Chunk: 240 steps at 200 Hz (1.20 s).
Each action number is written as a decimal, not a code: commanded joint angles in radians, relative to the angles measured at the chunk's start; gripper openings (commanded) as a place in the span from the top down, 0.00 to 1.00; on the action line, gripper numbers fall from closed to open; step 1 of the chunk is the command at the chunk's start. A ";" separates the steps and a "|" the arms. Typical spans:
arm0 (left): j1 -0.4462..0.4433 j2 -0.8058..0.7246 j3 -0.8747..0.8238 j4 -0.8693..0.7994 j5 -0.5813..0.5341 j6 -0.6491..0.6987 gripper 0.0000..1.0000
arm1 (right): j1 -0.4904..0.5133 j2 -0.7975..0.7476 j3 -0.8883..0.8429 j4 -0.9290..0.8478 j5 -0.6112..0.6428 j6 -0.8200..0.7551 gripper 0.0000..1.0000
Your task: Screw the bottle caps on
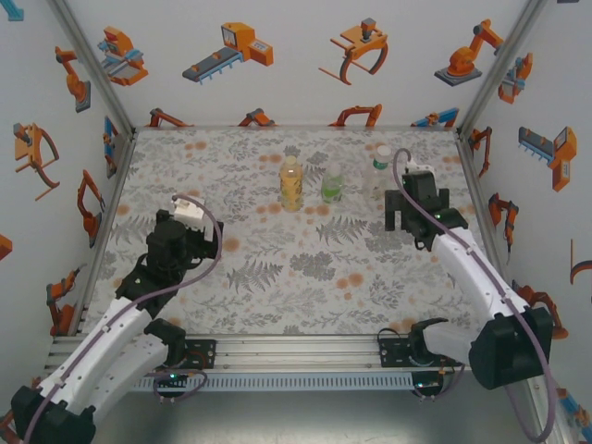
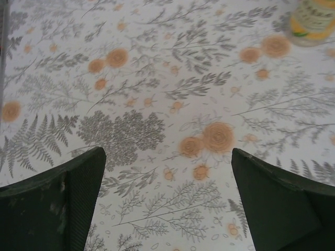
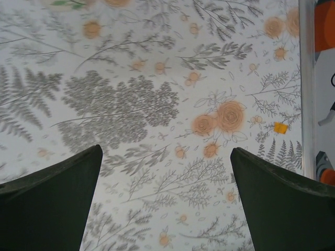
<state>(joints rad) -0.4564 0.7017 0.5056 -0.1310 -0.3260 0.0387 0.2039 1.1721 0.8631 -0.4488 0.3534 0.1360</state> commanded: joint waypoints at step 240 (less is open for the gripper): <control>0.439 0.833 -0.111 0.977 0.354 -0.043 0.03 | -0.289 0.368 -0.495 1.348 -0.373 -0.036 0.01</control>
<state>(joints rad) -0.0498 1.5364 0.3355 0.8726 -0.0334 0.0139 -0.0818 1.5425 0.3672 0.8261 -0.0116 0.0891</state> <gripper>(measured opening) 0.974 0.993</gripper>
